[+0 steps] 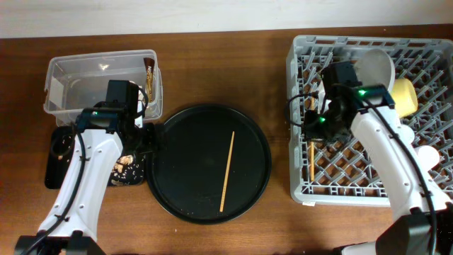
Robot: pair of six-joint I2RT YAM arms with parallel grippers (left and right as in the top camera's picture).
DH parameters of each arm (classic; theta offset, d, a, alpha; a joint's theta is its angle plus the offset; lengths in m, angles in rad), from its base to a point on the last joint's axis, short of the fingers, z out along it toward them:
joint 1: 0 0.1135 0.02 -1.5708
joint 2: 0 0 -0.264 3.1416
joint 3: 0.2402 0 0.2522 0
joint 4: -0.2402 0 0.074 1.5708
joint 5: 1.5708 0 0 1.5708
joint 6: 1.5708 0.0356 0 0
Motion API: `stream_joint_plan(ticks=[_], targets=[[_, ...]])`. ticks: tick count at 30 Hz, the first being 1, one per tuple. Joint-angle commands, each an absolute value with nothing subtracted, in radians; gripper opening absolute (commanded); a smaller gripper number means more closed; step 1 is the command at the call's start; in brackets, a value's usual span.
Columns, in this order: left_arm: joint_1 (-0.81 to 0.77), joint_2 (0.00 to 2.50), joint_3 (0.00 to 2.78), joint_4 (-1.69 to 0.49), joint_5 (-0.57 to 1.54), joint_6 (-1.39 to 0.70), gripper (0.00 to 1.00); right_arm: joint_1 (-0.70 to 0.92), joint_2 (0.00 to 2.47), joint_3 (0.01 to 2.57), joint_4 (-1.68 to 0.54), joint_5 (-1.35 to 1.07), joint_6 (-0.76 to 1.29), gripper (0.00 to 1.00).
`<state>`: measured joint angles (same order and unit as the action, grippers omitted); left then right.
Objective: Sort waste into correct bins and load items into the dishwasher rack
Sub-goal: 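Return the right gripper to the tray and grasp the second chopstick, then carry the second chopstick to the rack and lay it down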
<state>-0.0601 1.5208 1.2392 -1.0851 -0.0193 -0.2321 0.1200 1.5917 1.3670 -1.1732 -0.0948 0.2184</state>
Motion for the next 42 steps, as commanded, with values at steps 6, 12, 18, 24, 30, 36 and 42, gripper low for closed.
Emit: stream_joint_plan(ticks=[6, 12, 18, 24, 30, 36, 42], targets=[[-0.058, 1.526, 1.245, -1.088, -0.022, -0.235, 0.98, 0.117, 1.669, 1.338, -1.141, -0.067, 0.157, 0.24], [-0.058, 1.526, 1.245, -1.087, -0.022, -0.235, 0.98, 0.147, 1.598, 1.456, -1.159, -0.155, 0.199, 0.34], [-0.058, 1.526, 1.245, -1.086, -0.022, -0.235, 0.98, 0.400, 1.659, 1.467, -1.064, -0.205, 0.330, 0.47], [-0.058, 1.526, 1.245, -1.086, -0.022, -0.235, 0.98, 0.638, 1.898, 1.466, -0.974, -0.186, 0.527, 0.48], [-0.058, 1.526, 1.245, -1.086, -0.022, -0.235, 0.98, 0.729, 2.084, 1.466, -0.963, -0.093, 0.690, 0.45], [-0.058, 1.526, 1.245, -1.086, -0.022, -0.235, 0.98, 0.733, 2.129, 1.463, -0.981, -0.062, 0.724, 0.15], [-0.058, 1.526, 1.245, -1.087, -0.022, -0.235, 0.98, 0.725, 2.101, 1.466, -0.999, -0.059, 0.715, 0.04]])
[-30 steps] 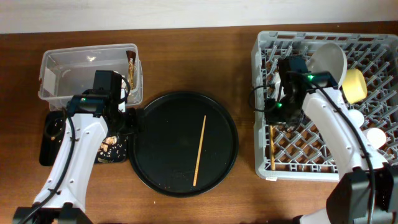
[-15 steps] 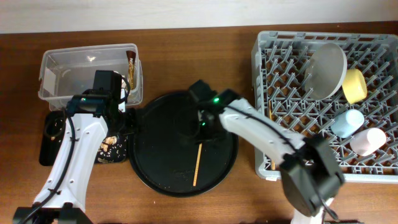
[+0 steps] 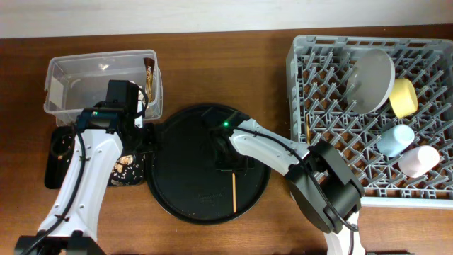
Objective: Sort waste into correct bins and load items into the dishwasher rack
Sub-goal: 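Carry the second chopstick to the rack and lay it down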
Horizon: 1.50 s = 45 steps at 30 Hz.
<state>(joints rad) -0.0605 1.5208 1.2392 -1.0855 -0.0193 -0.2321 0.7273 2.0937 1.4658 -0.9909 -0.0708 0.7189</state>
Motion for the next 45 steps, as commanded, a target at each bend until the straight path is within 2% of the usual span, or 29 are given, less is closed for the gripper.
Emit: stream_joint_plan(ticks=[1, 7, 9, 14, 18, 25, 28, 32, 38, 41, 45], targets=[[-0.058, 1.526, 1.245, -1.087, -0.022, -0.235, 0.98, 0.705, 2.051, 1.470, -1.011, -0.059, 0.711, 0.04], [-0.058, 1.526, 1.245, -1.087, -0.022, -0.235, 0.98, 0.512, 1.726, 1.479, -1.066, -0.058, 0.493, 0.04], [-0.058, 1.526, 1.245, -1.087, -0.022, -0.235, 0.98, 0.393, 1.626, 1.479, -1.134, -0.046, 0.389, 0.04], [-0.058, 1.526, 1.245, -1.087, -0.022, -0.235, 0.98, 0.152, 1.614, 1.477, -1.249, -0.048, 0.205, 0.04], [-0.058, 1.526, 1.245, -1.087, -0.018, -0.235, 0.98, 0.130, 1.665, 1.473, -1.240, -0.031, 0.138, 0.04], [-0.058, 1.526, 1.245, -1.087, -0.011, -0.235, 0.98, 0.130, 1.813, 1.473, -1.217, -0.022, 0.138, 0.06], [-0.058, 1.526, 1.245, -1.087, -0.011, -0.235, 0.98, 0.130, 1.813, 1.474, -1.208, -0.022, 0.138, 0.18], [-0.058, 1.526, 1.245, -1.087, -0.011, -0.235, 0.98, 0.130, 1.813, 1.474, -1.208, -0.022, 0.139, 0.20], [-0.058, 1.526, 1.245, -1.087, -0.012, -0.235, 0.98, 0.117, 1.680, 1.474, -1.205, -0.022, 0.177, 0.21], [-0.058, 1.526, 1.245, -1.085, -0.011, -0.235, 0.98, 0.015, 1.545, 1.474, -1.204, -0.073, 0.173, 0.22], [-0.058, 1.526, 1.245, -1.071, 0.004, -0.235, 0.99, -0.101, 1.515, 1.474, -1.272, -0.255, 0.029, 0.32]])
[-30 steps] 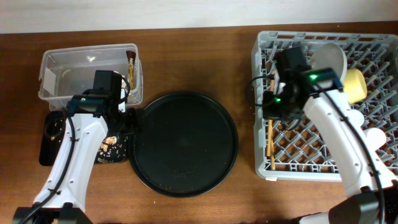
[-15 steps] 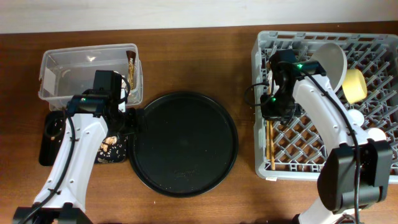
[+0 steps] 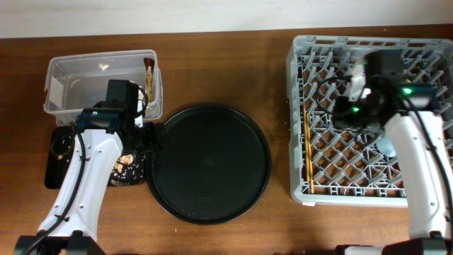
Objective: Sort waste into correct bins and load items into the dishwasher rack
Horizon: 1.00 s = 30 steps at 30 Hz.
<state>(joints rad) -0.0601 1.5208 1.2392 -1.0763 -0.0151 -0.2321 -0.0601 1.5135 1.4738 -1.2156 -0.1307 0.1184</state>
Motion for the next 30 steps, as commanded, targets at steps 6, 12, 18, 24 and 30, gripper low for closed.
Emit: stream_joint_plan(ticks=[6, 12, 18, 24, 30], targets=[[-0.061, 1.522, 1.243, -1.261, 0.016, -0.212, 0.99, -0.102, 1.419, 1.389, -1.336, -0.215, 0.009, 0.38], [-0.191, 1.333, 1.083, -1.104, 0.014, -0.212, 0.98, -0.102, 1.067, 1.016, -1.090, -0.213, 0.015, 0.62], [-0.285, 0.944, 0.837, -0.934, -0.085, -0.213, 0.99, -0.102, 0.763, 0.874, -1.076, -0.194, 0.068, 0.98], [-0.284, 0.704, 0.780, -0.915, -0.181, -0.212, 0.99, -0.102, 0.700, 0.874, -1.084, -0.176, 0.068, 0.98], [-0.284, 0.693, 0.780, -0.907, -0.181, -0.212, 0.99, -0.102, 0.715, 0.874, -1.085, -0.176, 0.068, 0.98]])
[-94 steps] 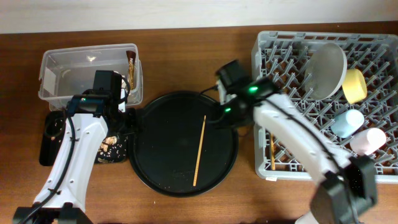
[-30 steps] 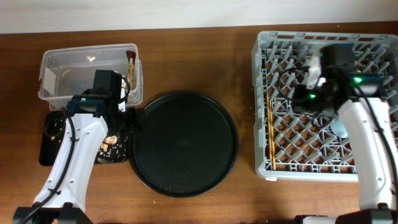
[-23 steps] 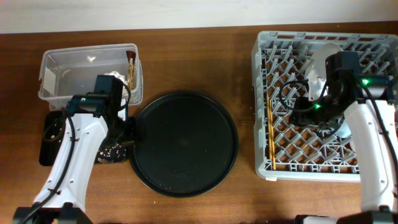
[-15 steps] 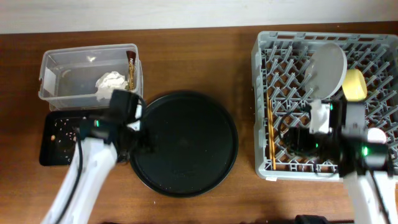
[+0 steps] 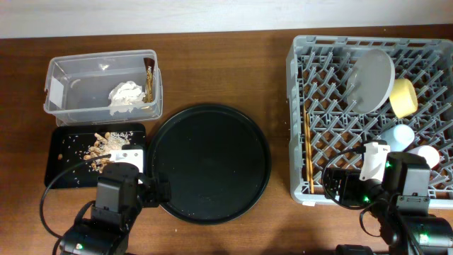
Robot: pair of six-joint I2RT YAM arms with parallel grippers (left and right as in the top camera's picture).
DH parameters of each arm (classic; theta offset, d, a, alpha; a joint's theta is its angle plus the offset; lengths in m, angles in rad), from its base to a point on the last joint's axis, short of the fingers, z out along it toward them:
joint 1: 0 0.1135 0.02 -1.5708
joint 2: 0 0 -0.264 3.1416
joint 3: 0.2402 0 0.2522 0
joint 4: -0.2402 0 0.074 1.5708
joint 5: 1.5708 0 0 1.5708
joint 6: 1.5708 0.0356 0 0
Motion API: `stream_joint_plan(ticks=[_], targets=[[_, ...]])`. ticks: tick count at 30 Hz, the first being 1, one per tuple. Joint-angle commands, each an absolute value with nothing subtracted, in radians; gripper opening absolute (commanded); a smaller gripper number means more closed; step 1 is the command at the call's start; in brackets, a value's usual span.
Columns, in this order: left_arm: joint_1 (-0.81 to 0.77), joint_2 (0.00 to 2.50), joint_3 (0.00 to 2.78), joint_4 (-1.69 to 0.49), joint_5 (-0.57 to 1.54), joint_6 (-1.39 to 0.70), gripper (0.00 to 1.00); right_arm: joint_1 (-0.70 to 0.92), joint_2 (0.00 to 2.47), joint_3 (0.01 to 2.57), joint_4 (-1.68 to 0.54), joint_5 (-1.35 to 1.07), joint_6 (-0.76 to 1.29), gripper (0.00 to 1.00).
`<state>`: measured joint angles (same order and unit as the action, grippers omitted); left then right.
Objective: Sort waste into correct bins and load items into the dishwasher rack
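The round black tray in the middle of the table holds nothing. In the grey dishwasher rack, chopsticks lie along the left side, and a grey plate, a yellow cup, a pale blue cup and a white cup are loaded too. Both arms sit low at the table's front edge. My left gripper is beside the tray's front-left rim and my right gripper is at the rack's front edge. The overhead view does not show how their jaws stand.
A clear plastic bin at the back left holds a crumpled white tissue and a brown wrapper. In front of it lies a black rectangular tray with food scraps.
The left arm was over the black rectangular tray and the right arm over the rack. Both are now back at the table's front edge. The tissue and the scraps have come into view.
One chopstick lay on the round tray while my right gripper was at the rack's left side, over another chopstick. Then the right gripper was down on the tray at that chopstick. Later the tray was empty and chopsticks lay in the rack. Now both arms are drawn back.
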<state>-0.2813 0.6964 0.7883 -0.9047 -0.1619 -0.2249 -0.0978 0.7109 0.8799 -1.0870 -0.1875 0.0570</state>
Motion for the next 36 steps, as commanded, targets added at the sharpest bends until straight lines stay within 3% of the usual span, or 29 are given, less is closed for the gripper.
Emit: stream_joint_plan(ticks=[1, 11, 18, 30, 36], targets=[[-0.284, 0.693, 0.780, -0.907, -0.181, -0.212, 1.00, -0.102, 0.716, 0.874, -1.085, -0.176, 0.068, 0.98], [-0.284, 0.693, 0.780, -0.907, -0.181, -0.212, 0.99, -0.097, 0.696, 0.873, -1.087, -0.172, 0.068, 0.98], [-0.284, 0.693, 0.780, -0.907, -0.181, -0.212, 0.99, -0.028, 0.545, 0.861, -1.073, -0.099, 0.033, 0.98], [-0.284, 0.693, 0.780, -0.907, -0.181, -0.212, 0.99, 0.026, 0.010, 0.252, -0.373, -0.125, 0.034, 0.98], [-0.284, 0.693, 0.780, -0.907, -0.181, -0.212, 0.99, 0.026, 0.003, 0.085, -0.098, -0.110, 0.034, 0.98]])
